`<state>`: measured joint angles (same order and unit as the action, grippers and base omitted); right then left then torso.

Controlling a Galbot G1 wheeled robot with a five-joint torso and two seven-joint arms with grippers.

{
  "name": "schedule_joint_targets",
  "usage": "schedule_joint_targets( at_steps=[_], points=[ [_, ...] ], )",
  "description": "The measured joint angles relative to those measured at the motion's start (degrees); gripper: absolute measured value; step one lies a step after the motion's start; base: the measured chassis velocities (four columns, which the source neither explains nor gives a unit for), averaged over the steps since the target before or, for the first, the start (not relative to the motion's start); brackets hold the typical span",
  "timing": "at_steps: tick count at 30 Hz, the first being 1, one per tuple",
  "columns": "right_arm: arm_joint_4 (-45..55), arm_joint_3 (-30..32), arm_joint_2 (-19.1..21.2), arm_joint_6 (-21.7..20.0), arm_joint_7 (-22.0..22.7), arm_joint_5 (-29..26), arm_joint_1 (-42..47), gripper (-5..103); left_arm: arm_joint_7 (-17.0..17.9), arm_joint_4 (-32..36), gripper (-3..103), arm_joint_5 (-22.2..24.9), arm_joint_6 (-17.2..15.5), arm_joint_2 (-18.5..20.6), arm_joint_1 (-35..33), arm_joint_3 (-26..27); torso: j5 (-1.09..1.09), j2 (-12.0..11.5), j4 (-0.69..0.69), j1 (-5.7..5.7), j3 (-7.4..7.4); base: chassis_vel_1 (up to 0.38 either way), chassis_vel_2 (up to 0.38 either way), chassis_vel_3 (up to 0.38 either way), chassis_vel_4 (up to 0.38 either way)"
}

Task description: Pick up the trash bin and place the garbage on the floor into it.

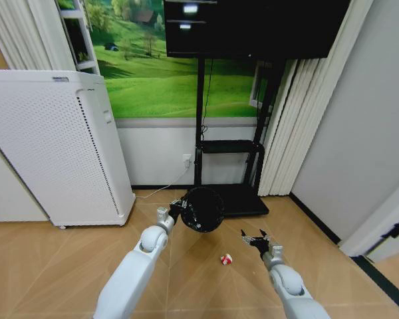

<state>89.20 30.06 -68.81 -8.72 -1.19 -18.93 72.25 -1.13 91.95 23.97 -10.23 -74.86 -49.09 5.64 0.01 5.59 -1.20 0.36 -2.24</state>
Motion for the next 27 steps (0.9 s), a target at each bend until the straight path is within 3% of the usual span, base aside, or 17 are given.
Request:
schedule_joint_targets(
  at_steps=[3, 7, 10, 15, 19, 20, 22, 23, 25, 26, 27],
  points=[
    [-2.6, -0.4, 0.0, -0.5, -1.2, -0.4, -0.4, 100, 0.1, 0.3, 7, -0.1, 0.0, 0.0, -0.5, 0.3, -0.01, 0.0, 0.05, 0.02, -0.01, -0.102, 0.161, 0.098, -0.063],
    [-8.3, -1.5, -0.5, -2.4, -4.3, -0.3, -0.7, 100, 0.1, 1.1, 7, 0.0, -0.1, 0.5, -1.1, 0.7, -0.01, 0.0, -0.01, 0.0, 0.0, 0.004, 0.01, -0.038, -0.009],
    [-12.0, -1.8, -1.2, -4.1, -8.9, 1.6, -1.0, 100, 0.1, 1.4, 7, 0.1, -0.1, 1.1, -1.2, 1.2, -0.01, 0.0, -0.01, -0.02, 0.02, 0.015, -0.019, -0.012, 0.01],
    [-14.8, -2.2, -1.9, -5.6, -12.5, 3.2, -2.1, 100, 0.1, 1.7, 7, 0.4, -0.2, 1.3, -1.5, 1.6, -0.01, 0.0, 0.01, -0.02, 0.02, 0.0, 0.0, 0.0, 0.0],
    [-20.6, -0.7, -1.2, -0.4, -27.7, 15.9, -6.4, 100, 0.2, 2.3, 7, 0.4, -0.3, 1.2, -2.3, 2.1, -0.01, 0.0, 0.02, -0.01, 0.01, 0.0, 0.0, 0.0, 0.0],
    [-20.6, -0.7, -1.2, -0.4, -27.7, 15.9, -6.4, 100, 0.2, 2.3, 7, 0.4, -0.3, 1.2, -2.3, 2.1, -0.01, 0.0, 0.02, -0.01, 0.01, 0.0, 0.0, 0.0, 0.0],
    [-21.3, -0.5, 0.2, 0.7, -33.4, 22.1, -7.9, 100, 0.2, 2.5, 7, 0.3, -0.3, 1.2, -2.9, 2.7, 0.01, 0.0, 0.01, -0.01, 0.01, 0.0, 0.0, 0.0, 0.0],
    [-21.3, -0.5, 0.2, 0.7, -33.4, 22.1, -7.9, 100, 0.2, 2.5, 7, 0.3, -0.3, 1.2, -2.9, 2.7, 0.01, 0.0, 0.01, -0.01, 0.01, 0.0, 0.0, 0.0, 0.0],
    [-21.3, -0.2, 1.2, 2.8, -37.5, 30.5, -9.0, 100, 0.1, 2.8, 7, 0.1, -0.3, 1.1, -3.5, 3.2, -0.01, 0.0, 0.01, -0.01, 0.01, 0.0, 0.0, 0.0, 0.0],
    [-21.3, -0.2, 1.2, 2.8, -37.5, 30.5, -9.0, 100, 0.1, 2.8, 7, 0.1, -0.3, 1.1, -3.5, 3.2, -0.01, 0.0, 0.01, -0.01, 0.01, 0.0, 0.0, 0.0, 0.0],
    [-21.2, -0.4, 1.7, 4.3, -38.6, 35.8, -9.7, 100, 0.0, 3.0, 7, 0.0, -0.3, 1.0, -3.8, 3.5, 0.0, 0.0, 0.0, -0.01, 0.01, 0.0, 0.0, 0.0, 0.0]
  ],
)
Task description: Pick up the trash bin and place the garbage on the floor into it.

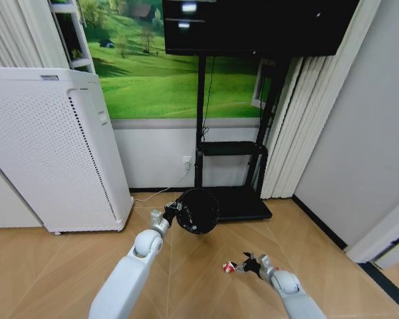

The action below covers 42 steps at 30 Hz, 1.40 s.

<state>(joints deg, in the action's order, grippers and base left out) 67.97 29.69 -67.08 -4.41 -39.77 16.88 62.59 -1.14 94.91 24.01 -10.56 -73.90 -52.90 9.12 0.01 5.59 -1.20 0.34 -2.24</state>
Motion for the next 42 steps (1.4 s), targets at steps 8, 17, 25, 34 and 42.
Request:
schedule_joint_targets(
  at_steps=[8, 17, 25, 34, 42],
  points=[
    [-1.5, -6.7, -0.5, 2.5, 4.2, 20.6, -3.6, 100, -0.4, 0.5, 7, -1.1, 0.5, -1.2, -1.5, 1.1, -0.01, 0.0, 0.0, 0.0, 0.0, 0.0, 0.0, 0.0, 0.0],
    [-5.7, -13.9, -0.1, 13.7, 0.1, 35.9, -9.2, 100, -0.5, 2.1, 7, -1.2, 0.5, -0.7, -3.4, 3.2, -0.01, 0.0, 0.01, 0.01, 0.0, 0.0, 0.0, 0.0, 0.0],
    [-10.7, -15.2, -1.6, 21.1, 1.0, 49.3, -12.9, 100, -0.5, 2.2, 7, -1.8, 0.5, -1.5, -4.2, 4.1, 0.0, 0.0, 0.0, 0.01, 0.0, 0.0, 0.0, 0.0, 0.0],
    [-14.1, -19.6, -3.3, 23.6, -0.6, 54.7, -16.5, 100, -0.5, 2.2, 7, -2.4, 0.5, -2.1, -5.2, 5.5, 0.0, 0.0, -0.01, 0.01, 0.0, 0.0, 0.0, 0.0, 0.0],
    [-15.8, -21.3, -3.6, 23.5, -2.2, 52.8, -17.5, 100, -0.8, 2.2, 7, -2.5, 0.8, -2.2, -5.6, 6.7, -0.01, 0.0, -0.01, 0.01, 0.0, 0.0, 0.0, 0.0, 0.0]
  ],
)
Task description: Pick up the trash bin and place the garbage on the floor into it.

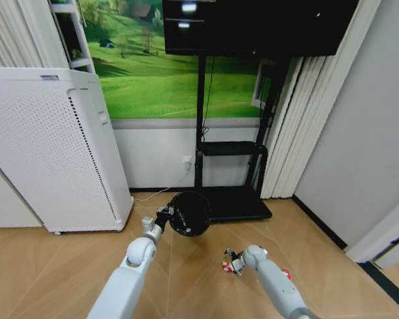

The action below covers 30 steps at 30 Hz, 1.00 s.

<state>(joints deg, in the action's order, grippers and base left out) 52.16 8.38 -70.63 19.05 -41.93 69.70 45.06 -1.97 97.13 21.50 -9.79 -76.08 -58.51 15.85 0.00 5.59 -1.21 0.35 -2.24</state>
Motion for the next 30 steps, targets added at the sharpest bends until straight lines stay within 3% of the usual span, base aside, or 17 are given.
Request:
schedule_joint_targets(
  at_steps=[21, 24, 26, 27, 28, 30],
  points=[
    [-2.2, -2.4, 0.2, -1.8, -3.0, -7.0, -1.4, 102, -0.3, -0.5, 7, 0.1, 0.3, -0.3, 0.2, 0.5, 0.0, 0.0, 0.01, 0.0, 0.0, 0.0, 0.0, 0.0, 0.0],
    [-2.6, -3.1, 0.2, -1.9, -3.0, -8.0, -1.9, 91, -0.5, -0.5, 7, 0.0, 0.4, -0.2, 0.1, 0.7, 0.01, 0.0, 0.02, 0.0, 0.0, 0.0, 0.0, 0.0, 0.0],
    [-2.6, -3.2, 0.3, -2.0, -3.0, -8.4, -1.9, 91, -0.5, -0.5, 7, 0.0, 0.4, -0.1, 0.1, 0.7, 0.0, 0.0, 0.01, 0.0, 0.0, 0.0, 0.0, 0.0, 0.0],
    [-2.6, -3.6, 0.4, -2.1, -3.1, -9.0, -2.0, 80, -0.5, -0.5, 7, 0.0, 0.4, 0.1, 0.3, 0.8, 0.01, 0.0, 0.01, 0.0, 0.0, 0.0, 0.0, 0.0, 0.0],
    [-2.6, -3.6, 0.4, -2.1, -3.1, -9.0, -2.0, 80, -0.5, -0.5, 7, 0.0, 0.4, 0.1, 0.3, 0.8, 0.01, 0.0, 0.01, 0.0, 0.0, 0.0, 0.0, 0.0, 0.0],
    [-2.3, -4.0, 0.9, -2.3, -4.5, -11.5, -2.0, 68, 0.0, -0.6, 7, 0.6, 0.6, 0.2, 1.1, 1.0, 0.0, 0.0, 0.01, 0.0, 0.0, 0.0, 0.0, 0.0, 0.0]
  ],
)
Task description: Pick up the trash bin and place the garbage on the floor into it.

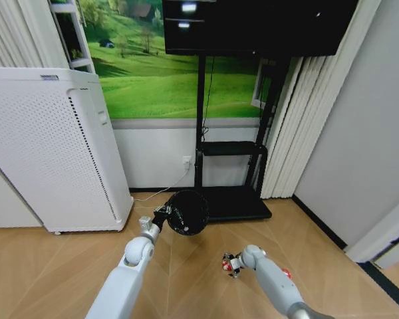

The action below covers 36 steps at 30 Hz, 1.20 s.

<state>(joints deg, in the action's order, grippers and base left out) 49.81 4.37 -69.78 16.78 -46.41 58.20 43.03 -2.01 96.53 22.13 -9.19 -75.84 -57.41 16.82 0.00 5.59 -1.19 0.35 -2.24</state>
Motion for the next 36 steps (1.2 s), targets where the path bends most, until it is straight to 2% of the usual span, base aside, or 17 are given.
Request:
schedule_joint_targets(
  at_steps=[6, 8, 12, 13, 17, 18, 19, 20, 22, 24, 25, 26, 27, 28, 30, 34, 36],
  points=[
    [0.8, -0.4, 0.7, -0.4, -0.9, -2.4, 0.6, 52, 0.5, 0.2, 7, 1.2, 0.0, 0.3, 0.9, -0.1, 0.0, 0.0, -0.02, 0.0, 0.0, 0.0, 0.0, 0.0, 0.0],
    [0.9, -0.3, 0.7, -0.4, -1.0, -2.4, 0.8, 36, 0.6, 0.2, 7, 1.5, 0.0, 0.5, 1.3, -0.2, 0.0, 0.0, -0.02, 0.0, 0.0, 0.0, 0.0, 0.0, 0.0],
    [0.9, -0.2, 0.6, -0.6, -0.8, -2.8, 1.0, 30, 0.6, 0.2, 7, 1.6, -0.1, 0.6, 1.4, -0.2, 0.0, 0.0, -0.01, 0.0, 0.0, 0.0, 0.0, 0.0, 0.0],
    [1.0, -0.2, 0.6, -0.9, -0.4, -3.6, 1.1, 16, 0.5, 0.2, 7, 1.6, -0.1, 0.7, 1.2, -0.2, 0.0, 0.0, 0.0, 0.0, 0.0, 0.0, 0.0, 0.0, 0.0],
    [2.1, -0.2, 0.8, -1.1, 0.3, -5.5, 1.5, 17, 0.4, 0.1, 7, 1.6, -0.2, 0.6, 1.3, -0.5, 0.0, 0.0, 0.0, 0.0, 0.0, 0.0, 0.0, 0.0, 0.0],
    [2.9, -0.2, 1.2, -1.1, 0.3, -6.3, 1.8, 28, 0.4, 0.0, 7, 1.6, -0.3, 0.6, 1.3, -0.8, 0.0, 0.0, -0.01, 0.0, 0.0, 0.0, 0.0, 0.0, 0.0],
    [3.6, 0.0, 1.5, -1.2, 0.3, -7.3, 2.1, 33, 0.4, 0.0, 7, 1.6, -0.3, 0.6, 1.4, -0.9, 0.0, 0.0, 0.0, -0.01, 0.0, 0.0, 0.0, 0.0, 0.0],
    [3.6, 0.0, 1.5, -1.2, 0.3, -7.3, 2.1, 33, 0.4, 0.0, 7, 1.6, -0.3, 0.6, 1.4, -0.9, 0.0, 0.0, 0.0, -0.01, 0.0, 0.0, 0.0, 0.0, 0.0],
    [6.4, 0.5, 3.4, -2.7, 0.1, -13.5, 4.1, 43, 0.4, -0.1, 7, 1.6, -0.4, 0.6, 1.4, -1.1, -0.01, 0.0, 0.01, 0.0, 0.0, 0.0, 0.0, 0.0, 0.0],
    [6.9, 0.6, 3.8, -3.4, 0.2, -15.1, 4.7, 49, 0.4, -0.2, 7, 1.6, -0.4, 0.6, 1.4, -1.1, 0.0, 0.0, 0.0, -0.01, 0.0, 0.0, 0.0, 0.0, 0.0],
    [7.6, 0.7, 4.7, -4.5, 1.2, -18.6, 5.7, 54, 0.4, -0.3, 7, 1.6, -0.4, 0.5, 1.4, -1.2, 0.0, 0.0, -0.02, -0.01, 0.0, 0.0, 0.0, 0.0, 0.0],
    [8.1, 0.7, 5.8, -6.3, 3.5, -25.0, 7.1, 60, 0.3, -0.4, 7, 1.6, -0.5, 0.4, 1.4, -1.3, -0.02, 0.0, -0.01, -0.01, 0.0, 0.0, 0.0, 0.0, 0.0],
    [8.7, 0.4, 6.9, -8.0, 5.1, -29.6, 8.1, 60, 0.3, -0.5, 7, 1.5, -0.5, 0.3, 1.4, -1.4, -0.03, 0.0, -0.01, -0.01, 0.0, 0.0, 0.0, 0.0, 0.0],
    [8.7, 0.4, 6.9, -8.0, 5.1, -29.6, 8.1, 60, 0.3, -0.5, 7, 1.5, -0.5, 0.3, 1.4, -1.4, -0.03, 0.0, -0.01, -0.01, 0.0, 0.0, 0.0, 0.0, 0.0],
    [10.7, 0.2, 9.4, -12.7, 7.6, -37.2, 10.4, 76, 0.2, -0.6, 7, 1.4, -0.5, 0.3, 1.4, -1.8, 0.03, 0.0, -0.03, -0.01, 0.0, 0.0, 0.0, 0.0, 0.0],
    [10.9, 0.7, 10.0, -13.8, 8.3, -39.1, 11.3, 82, 0.1, -0.8, 7, 1.3, -0.5, 0.0, 1.5, -2.2, -0.02, 0.0, -0.03, -0.01, 0.0, 0.0, 0.0, 0.0, 0.0],
    [9.5, 1.2, 9.6, -13.8, 8.7, -38.6, 11.2, 96, 0.1, -1.0, 7, 1.1, -0.5, -0.3, 1.7, -2.7, 0.01, 0.0, 0.0, -0.01, 0.0, 0.0, 0.0, 0.0, 0.0]
  ],
)
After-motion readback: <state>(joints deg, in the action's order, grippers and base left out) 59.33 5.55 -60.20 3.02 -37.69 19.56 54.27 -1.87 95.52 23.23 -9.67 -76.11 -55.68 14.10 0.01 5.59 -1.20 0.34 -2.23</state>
